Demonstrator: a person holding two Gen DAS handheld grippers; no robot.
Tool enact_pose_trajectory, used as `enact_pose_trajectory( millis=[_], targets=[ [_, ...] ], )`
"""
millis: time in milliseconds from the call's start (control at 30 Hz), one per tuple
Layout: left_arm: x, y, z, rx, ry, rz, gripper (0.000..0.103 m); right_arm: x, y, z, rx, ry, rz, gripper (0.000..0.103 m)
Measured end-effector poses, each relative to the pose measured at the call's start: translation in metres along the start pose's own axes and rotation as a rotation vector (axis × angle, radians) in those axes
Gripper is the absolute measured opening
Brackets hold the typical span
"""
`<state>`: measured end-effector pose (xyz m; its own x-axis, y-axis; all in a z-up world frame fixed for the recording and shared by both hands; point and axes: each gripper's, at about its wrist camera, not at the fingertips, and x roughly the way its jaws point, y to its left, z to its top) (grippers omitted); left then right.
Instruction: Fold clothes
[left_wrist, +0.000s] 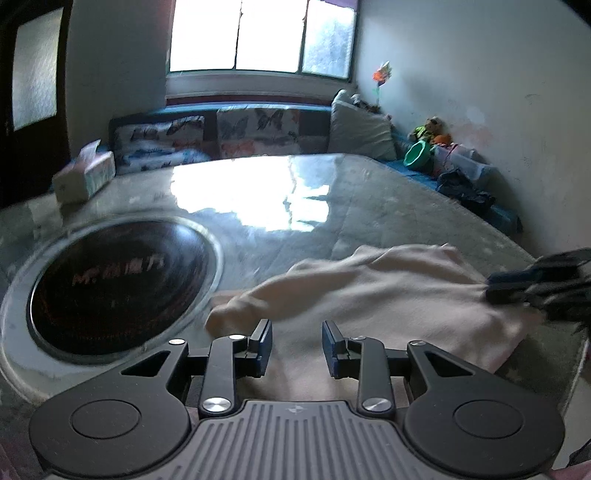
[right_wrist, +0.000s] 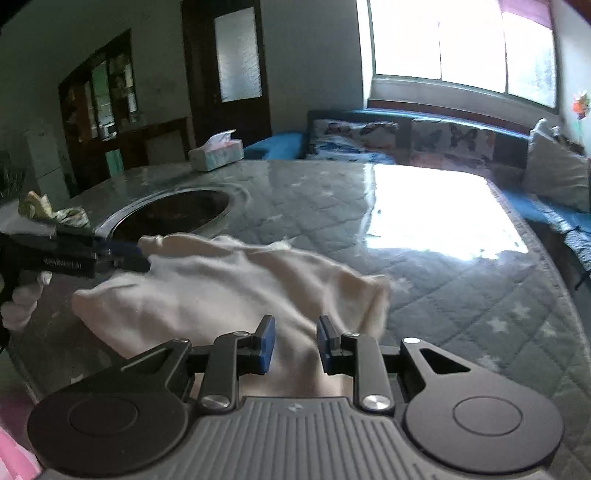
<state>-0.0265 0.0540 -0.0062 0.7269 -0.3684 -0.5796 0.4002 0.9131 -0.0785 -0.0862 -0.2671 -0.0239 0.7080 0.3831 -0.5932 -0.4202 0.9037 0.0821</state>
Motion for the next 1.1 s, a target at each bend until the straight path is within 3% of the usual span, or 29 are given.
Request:
enact_pose_trajectory(
  millis=[167,500,833,1100],
  targets=[
    [-0.009,-0.019,0.008,0.036,-0.033,-0.066,0.033,0.004,-0.004,0.004,0.002,0.014,0.018,0.023],
    [0.017,-0.066,0.001,0.098,0.032,-0.200,0.032,0.040,-0.013,0.038,-0.019,0.013,0.019,0.023],
    [0.028,-0.066,-0.006,0.091,0.055,-0.215,0.032,0.063,-0.024,0.038,0.014,0.046,-0.022,0.023],
    [0.027,-0.070,-0.011,0.087,0.052,-0.211,0.033,0.070,-0.010,0.054,-0.014,0.036,0.050,0.021]
  ],
)
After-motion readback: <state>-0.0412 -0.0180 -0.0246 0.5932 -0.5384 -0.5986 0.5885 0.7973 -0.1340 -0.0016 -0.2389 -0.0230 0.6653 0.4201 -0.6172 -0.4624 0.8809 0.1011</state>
